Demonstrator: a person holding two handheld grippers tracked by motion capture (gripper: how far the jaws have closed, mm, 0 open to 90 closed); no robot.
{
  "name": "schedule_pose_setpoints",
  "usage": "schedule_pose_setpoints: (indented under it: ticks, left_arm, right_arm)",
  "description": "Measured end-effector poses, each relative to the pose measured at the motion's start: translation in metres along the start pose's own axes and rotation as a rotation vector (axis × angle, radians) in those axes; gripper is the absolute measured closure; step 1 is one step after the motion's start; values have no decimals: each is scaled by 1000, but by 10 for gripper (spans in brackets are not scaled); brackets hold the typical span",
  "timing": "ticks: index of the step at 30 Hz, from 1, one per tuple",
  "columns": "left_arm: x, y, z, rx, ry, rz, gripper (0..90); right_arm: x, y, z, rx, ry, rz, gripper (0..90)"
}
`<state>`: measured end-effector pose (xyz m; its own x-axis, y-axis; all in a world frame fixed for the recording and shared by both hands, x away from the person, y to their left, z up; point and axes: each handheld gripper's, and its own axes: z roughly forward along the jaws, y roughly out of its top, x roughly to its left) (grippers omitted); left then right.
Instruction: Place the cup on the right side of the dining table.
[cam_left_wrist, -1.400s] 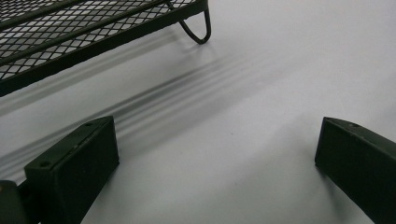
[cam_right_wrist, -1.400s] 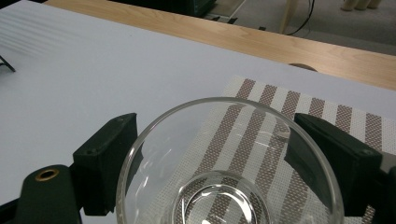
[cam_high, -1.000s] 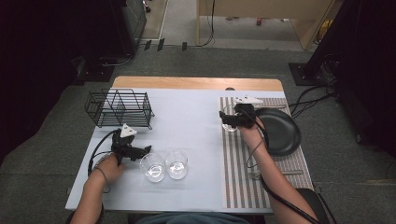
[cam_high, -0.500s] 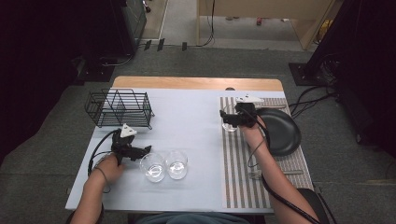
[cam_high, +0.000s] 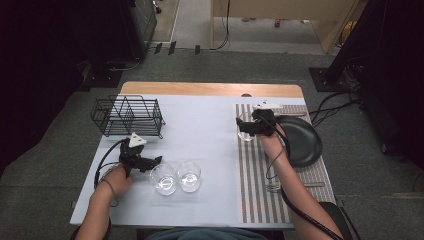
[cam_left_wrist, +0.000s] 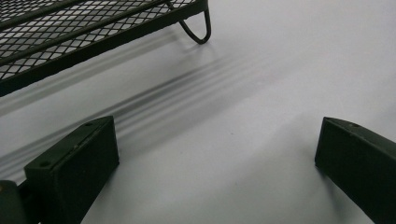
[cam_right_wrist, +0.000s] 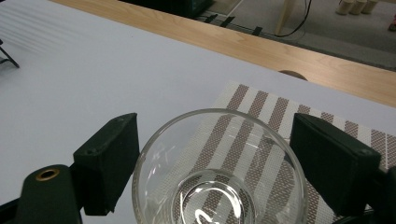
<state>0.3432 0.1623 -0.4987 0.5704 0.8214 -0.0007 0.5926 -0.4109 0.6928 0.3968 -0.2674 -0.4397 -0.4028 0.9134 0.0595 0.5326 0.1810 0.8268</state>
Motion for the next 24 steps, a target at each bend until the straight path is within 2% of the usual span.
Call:
schedule_pose_setpoints:
  ticks: [6,24]
  left_arm:
    - [0,0,0,0,0,0,0]
    - [0,0,0,0,0,0,0]
  right_arm:
    - [4,7,-8,-27,13,-21,166]
    - [16,6,-15,-27,84,-70,166]
